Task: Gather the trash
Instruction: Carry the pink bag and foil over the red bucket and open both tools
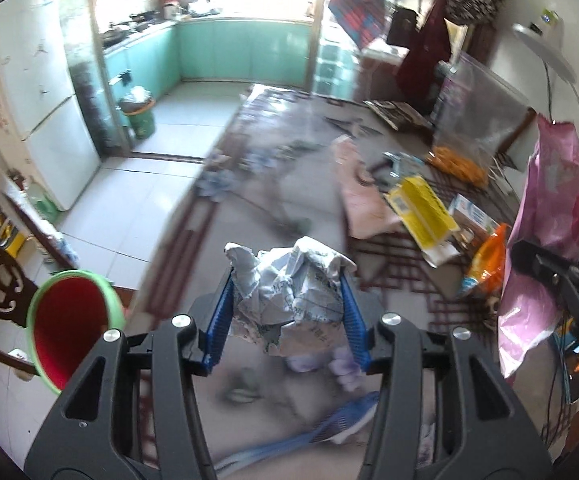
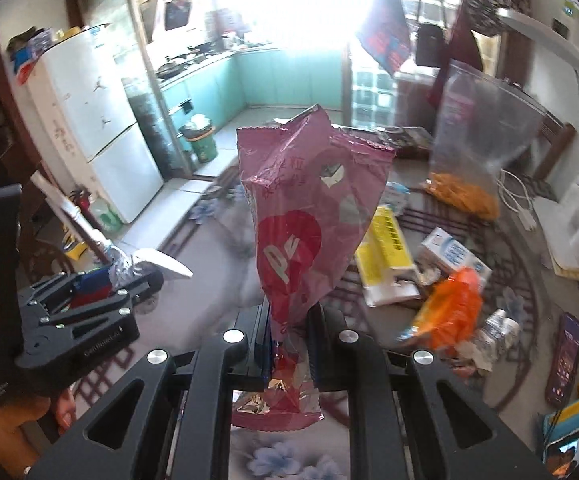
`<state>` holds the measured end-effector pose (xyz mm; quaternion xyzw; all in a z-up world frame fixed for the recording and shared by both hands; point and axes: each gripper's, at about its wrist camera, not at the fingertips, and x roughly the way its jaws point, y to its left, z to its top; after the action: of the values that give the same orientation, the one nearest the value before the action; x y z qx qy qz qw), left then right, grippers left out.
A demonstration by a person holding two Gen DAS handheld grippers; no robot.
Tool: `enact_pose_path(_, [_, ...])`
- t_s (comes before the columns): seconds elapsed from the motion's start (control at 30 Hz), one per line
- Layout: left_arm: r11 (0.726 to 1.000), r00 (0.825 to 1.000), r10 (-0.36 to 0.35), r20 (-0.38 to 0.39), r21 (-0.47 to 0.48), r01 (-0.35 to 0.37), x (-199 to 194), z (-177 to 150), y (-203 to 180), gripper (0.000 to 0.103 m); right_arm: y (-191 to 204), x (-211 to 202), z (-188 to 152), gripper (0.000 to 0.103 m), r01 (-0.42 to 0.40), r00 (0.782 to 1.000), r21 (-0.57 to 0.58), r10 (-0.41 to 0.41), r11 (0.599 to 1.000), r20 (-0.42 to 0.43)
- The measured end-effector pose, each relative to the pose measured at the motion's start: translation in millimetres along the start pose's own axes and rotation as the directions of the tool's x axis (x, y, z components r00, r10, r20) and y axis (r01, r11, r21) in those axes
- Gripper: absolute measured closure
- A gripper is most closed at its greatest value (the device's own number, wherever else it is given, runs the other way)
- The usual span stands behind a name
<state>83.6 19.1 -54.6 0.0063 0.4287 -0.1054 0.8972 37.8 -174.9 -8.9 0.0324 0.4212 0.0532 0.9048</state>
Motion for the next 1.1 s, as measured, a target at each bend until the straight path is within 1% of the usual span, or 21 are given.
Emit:
enact_pose_path(0.13, [0.999, 1.0, 0.018, 0.017, -0.028, -0.017, -9, -2, 26, 0.055, 28, 7, 6, 0.091, -0.009, 1.0, -0.04, 0.009, 0.999, -0.004])
enact_pose_path(0.27, [0.998, 0.999, 0.03, 0.015, -0.059, -0.029, -13, -5, 56, 0.055, 55, 13, 9, 0.09, -0.013, 1.0, -0.065, 0.013, 0.998, -0.007])
enact_pose_path(0.5, [0.996, 0.999, 0.043, 0.02, -0.079, -0.042, -21, -7, 104, 0.055, 104, 26, 14, 0.09, -0.019, 1.0, -0.102, 0.018, 0.995, -0.015])
enact_pose_path(0.6, [0.994, 0.998, 0.057, 0.024, -0.09, -0.055, -26, -8, 129, 0.055, 132, 34, 18, 0.09, -0.029, 0.999, -0.124, 0.027, 0.992, -0.019])
enact_pose_path(0.87, [0.985, 0.993, 0.114, 0.031, -0.134, -0.109, -36, -11, 193, 0.055, 200, 61, 22, 0.09, -0.082, 0.996, -0.175, 0.074, 0.981, -0.048])
enact_pose_path(1.1, [0.968, 0.984, 0.178, 0.028, -0.186, -0.17, -44, -18, 248, 0.055, 254, 87, 24, 0.09, -0.15, 0.987, -0.214, 0.134, 0.965, -0.089])
